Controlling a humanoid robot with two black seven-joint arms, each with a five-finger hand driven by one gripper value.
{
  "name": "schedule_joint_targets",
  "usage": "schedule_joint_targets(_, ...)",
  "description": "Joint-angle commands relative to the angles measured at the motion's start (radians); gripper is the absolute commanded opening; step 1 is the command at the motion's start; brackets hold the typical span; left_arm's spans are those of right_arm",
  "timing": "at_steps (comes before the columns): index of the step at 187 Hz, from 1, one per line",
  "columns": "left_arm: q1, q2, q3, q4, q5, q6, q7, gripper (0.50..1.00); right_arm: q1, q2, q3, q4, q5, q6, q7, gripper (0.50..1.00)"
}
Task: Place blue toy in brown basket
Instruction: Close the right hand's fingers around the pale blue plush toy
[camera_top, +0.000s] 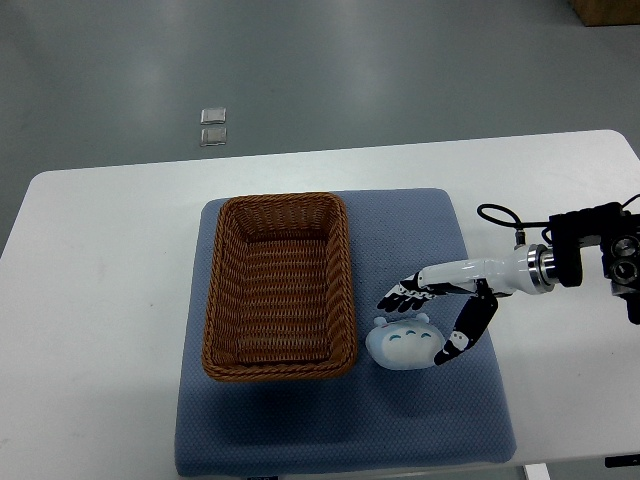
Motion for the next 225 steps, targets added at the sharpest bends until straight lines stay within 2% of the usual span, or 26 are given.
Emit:
schedule_joint_targets(1,0.000,0.000,0.000,0.000,0.000,0.000,0.000,1.000,-0.010,0.009,0.000,-0.005,-0.008,-0.017,0.000,0.903)
schedule_joint_targets(52,0.000,0.000,-0.001,0.000,0.000,0.002,0.000,1.000,-0.039,0.033,0.000,-0.023,-0.037,-0.043,0.000,0.893)
schedule_joint_targets(107,0.002,0.000,-0.003,0.000,0.000,0.002,0.000,1.000,-0.067,0.053,-0.002,-0.043,-0.085,-0.068,0.002,0.799)
schedule_joint_targets(142,0.002,0.000,-0.003,0.000,0.000,0.000,0.000,1.000,-0.084,0.061,-0.002,-0.052,-0.102,-0.074,0.006,0.778)
schedule_joint_targets(155,0.002,0.000,-0.003,0.000,0.000,0.002,0.000,1.000,-0.084,0.065,-0.002,-0.054,-0.102,-0.077,0.006,0.709)
schedule_joint_targets(158,0.002,0.000,-0.003,0.000,0.000,0.002,0.000,1.000,-0.085,0.067,-0.002,-0.057,-0.102,-0.082,0.006,0.666)
schedule_joint_targets(159,0.002,0.000,-0.003,0.000,0.000,0.002,0.000,1.000,-0.085,0.067,-0.002,-0.057,-0.102,-0.082,0.006,0.666)
schedule_joint_targets(160,0.002,0.000,-0.003,0.001,0.000,0.002,0.000,1.000,-0.085,0.067,-0.002,-0.057,-0.102,-0.083,0.006,0.640)
schedule_joint_targets(168,0.002,0.000,-0.003,0.001,0.000,0.002,0.000,1.000,-0.084,0.065,0.000,-0.059,-0.103,-0.089,0.006,0.586)
schedule_joint_targets(189,0.002,0.000,-0.003,0.001,0.000,0.002,0.000,1.000,-0.075,0.058,0.006,-0.059,-0.100,-0.092,0.008,0.537)
schedule_joint_targets(194,0.002,0.000,-0.003,0.001,0.000,0.002,0.000,1.000,-0.070,0.055,0.009,-0.059,-0.100,-0.092,0.008,0.500)
schedule_joint_targets(225,0.002,0.000,-0.003,0.001,0.000,0.002,0.000,1.000,-0.007,0.024,0.021,-0.057,-0.091,-0.083,0.008,0.500)
